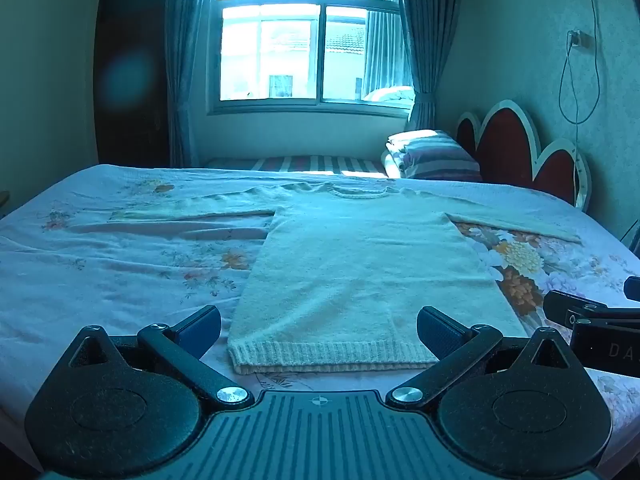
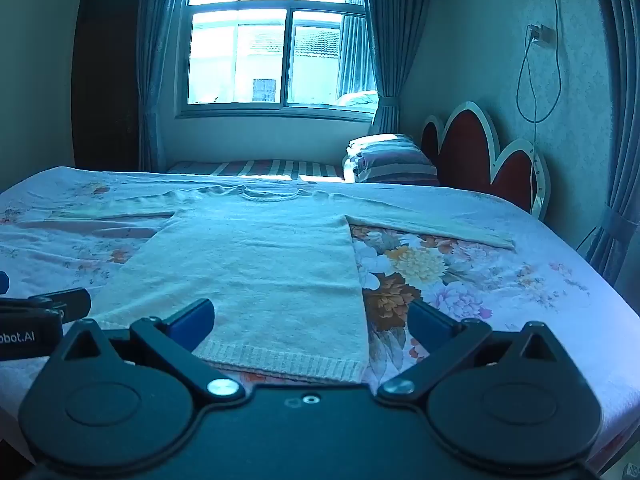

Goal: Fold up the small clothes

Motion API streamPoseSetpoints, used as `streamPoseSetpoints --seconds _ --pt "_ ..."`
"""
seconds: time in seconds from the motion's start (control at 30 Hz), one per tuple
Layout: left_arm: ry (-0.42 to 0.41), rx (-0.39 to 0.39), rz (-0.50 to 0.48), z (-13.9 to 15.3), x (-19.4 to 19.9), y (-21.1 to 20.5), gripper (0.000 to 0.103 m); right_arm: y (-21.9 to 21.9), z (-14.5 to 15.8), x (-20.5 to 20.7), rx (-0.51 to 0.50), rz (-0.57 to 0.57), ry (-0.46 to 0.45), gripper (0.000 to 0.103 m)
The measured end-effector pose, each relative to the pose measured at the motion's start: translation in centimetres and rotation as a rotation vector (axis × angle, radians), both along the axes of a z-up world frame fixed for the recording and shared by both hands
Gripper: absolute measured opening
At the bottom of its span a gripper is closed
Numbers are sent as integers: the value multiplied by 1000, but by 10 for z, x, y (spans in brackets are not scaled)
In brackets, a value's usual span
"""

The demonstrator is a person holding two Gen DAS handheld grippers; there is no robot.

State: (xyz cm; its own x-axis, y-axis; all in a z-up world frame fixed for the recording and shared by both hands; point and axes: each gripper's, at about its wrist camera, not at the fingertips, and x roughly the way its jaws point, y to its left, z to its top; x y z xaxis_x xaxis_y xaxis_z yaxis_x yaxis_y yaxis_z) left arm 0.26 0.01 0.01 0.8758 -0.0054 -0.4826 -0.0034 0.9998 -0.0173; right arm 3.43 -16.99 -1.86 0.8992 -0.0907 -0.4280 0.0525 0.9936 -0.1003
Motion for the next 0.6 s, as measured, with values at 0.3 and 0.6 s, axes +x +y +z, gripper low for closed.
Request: streamPoseSetpoints --seconds 0.3,0.6 --pt "-19 6 4 -4 1 -2 103 -4 3 -1 18 3 -8 103" --pt "-26 5 7 -3 -1 -1 103 -5 2 2 20 -3 -8 103"
